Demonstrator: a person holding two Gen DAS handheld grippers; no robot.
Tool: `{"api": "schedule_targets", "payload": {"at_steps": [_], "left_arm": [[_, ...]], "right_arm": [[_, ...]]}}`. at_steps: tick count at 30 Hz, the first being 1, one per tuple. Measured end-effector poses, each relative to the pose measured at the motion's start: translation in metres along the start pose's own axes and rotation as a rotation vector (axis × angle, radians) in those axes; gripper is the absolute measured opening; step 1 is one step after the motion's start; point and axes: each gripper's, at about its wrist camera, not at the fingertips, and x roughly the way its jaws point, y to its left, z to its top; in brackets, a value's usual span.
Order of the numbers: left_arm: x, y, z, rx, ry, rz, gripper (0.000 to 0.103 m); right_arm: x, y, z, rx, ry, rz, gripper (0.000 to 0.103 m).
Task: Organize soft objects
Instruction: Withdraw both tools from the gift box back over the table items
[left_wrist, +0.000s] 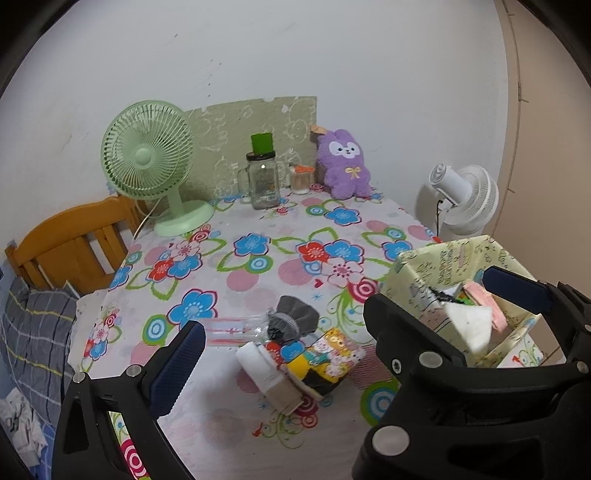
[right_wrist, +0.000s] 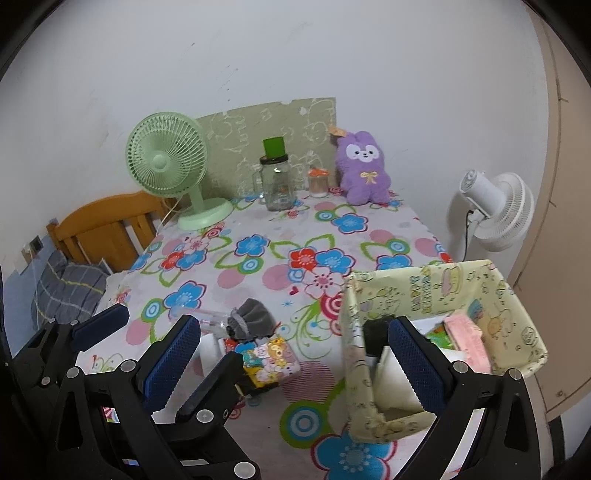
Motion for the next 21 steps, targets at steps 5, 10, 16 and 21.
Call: {"api": "schedule_targets", "payload": {"at_steps": [5, 10, 16, 21], "left_arm": [[0.006, 0.009, -0.007, -0.001, 0.018, 0.008, 0.103], [0.010, 0.018, -0.012, -0.011, 0.029, 0.013, 0.103], [0.018, 0.027, -0.019, -0.017, 0.048, 0.023, 0.103], [0.027, 0.034, -0.027, -0.023, 0.078, 0.031, 0.103]], "right_arm": [[0.011, 0.008, -0.004, -0.010, 0.019, 0.020, 0.103], [0.023, 0.016, -0.008, -0.005, 0.061, 0.043, 0.103], [0.033, 0.025, -0.013, -0.023, 0.080, 0.056, 0.103], [0.046, 0.033, -0.017, -0.052, 0.102, 0.062, 0.103]]}}
